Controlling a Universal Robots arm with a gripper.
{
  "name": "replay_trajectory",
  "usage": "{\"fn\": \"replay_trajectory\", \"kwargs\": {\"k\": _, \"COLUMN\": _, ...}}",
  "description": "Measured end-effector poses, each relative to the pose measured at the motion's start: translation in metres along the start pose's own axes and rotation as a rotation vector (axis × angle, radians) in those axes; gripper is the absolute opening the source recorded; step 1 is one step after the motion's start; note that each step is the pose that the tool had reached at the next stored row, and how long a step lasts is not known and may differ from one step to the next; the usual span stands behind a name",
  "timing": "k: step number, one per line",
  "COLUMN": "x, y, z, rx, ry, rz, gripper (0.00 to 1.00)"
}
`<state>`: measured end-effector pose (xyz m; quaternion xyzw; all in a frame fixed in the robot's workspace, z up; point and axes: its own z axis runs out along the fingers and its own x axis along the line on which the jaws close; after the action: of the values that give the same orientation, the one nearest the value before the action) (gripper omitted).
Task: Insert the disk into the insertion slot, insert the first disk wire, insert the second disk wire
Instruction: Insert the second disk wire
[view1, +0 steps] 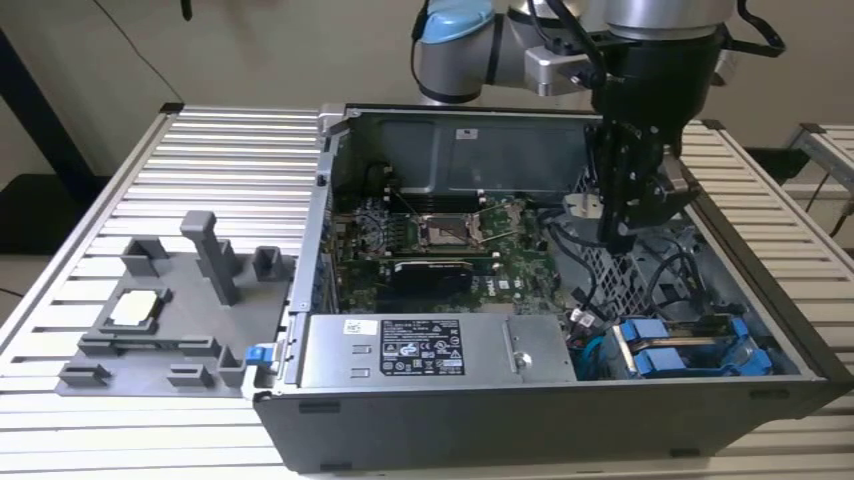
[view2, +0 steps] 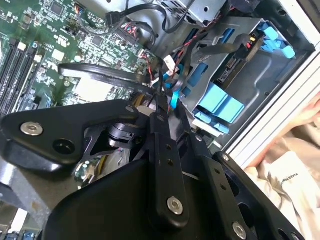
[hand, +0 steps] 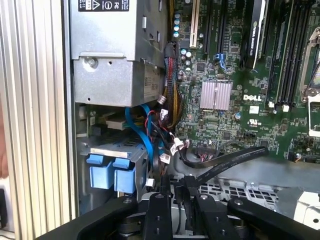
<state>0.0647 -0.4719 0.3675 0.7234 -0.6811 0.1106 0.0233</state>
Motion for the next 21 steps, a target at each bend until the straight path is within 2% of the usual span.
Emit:
{"fn": "replay_trajectory", "kwargs": {"k": 4, "x": -0.0007, "y": 0.0004, "z": 0.0034, "rx": 0.0, "ry": 0.0017, "rz": -0.001, "gripper": 0.25}}
{"fn": "replay_trajectory", "kwargs": {"k": 10, "x": -0.0008, "y": 0.0005, "z": 0.0039, "rx": 0.0007, "ry": 0.0013, "rz": -0.004, "gripper": 0.25}}
{"fn": "replay_trajectory", "kwargs": {"k": 13, "x": -0.0008, "y": 0.0006, "z": 0.0039, "rx": 0.0008, "ry": 0.0012, "rz": -0.005, "gripper": 0.24}}
{"fn": "replay_trajectory", "kwargs": {"k": 14, "x": -0.0008, "y": 0.0006, "z": 0.0039, "rx": 0.0008, "ry": 0.0012, "rz": -0.005, "gripper": 0.16}}
{"fn": "replay_trajectory", "kwargs": {"k": 21, "x": 0.0002, "y": 0.0006, "z": 0.0041, "rx": 0.0009, "ry": 0.0011, "rz": -0.005, "gripper": 0.16}}
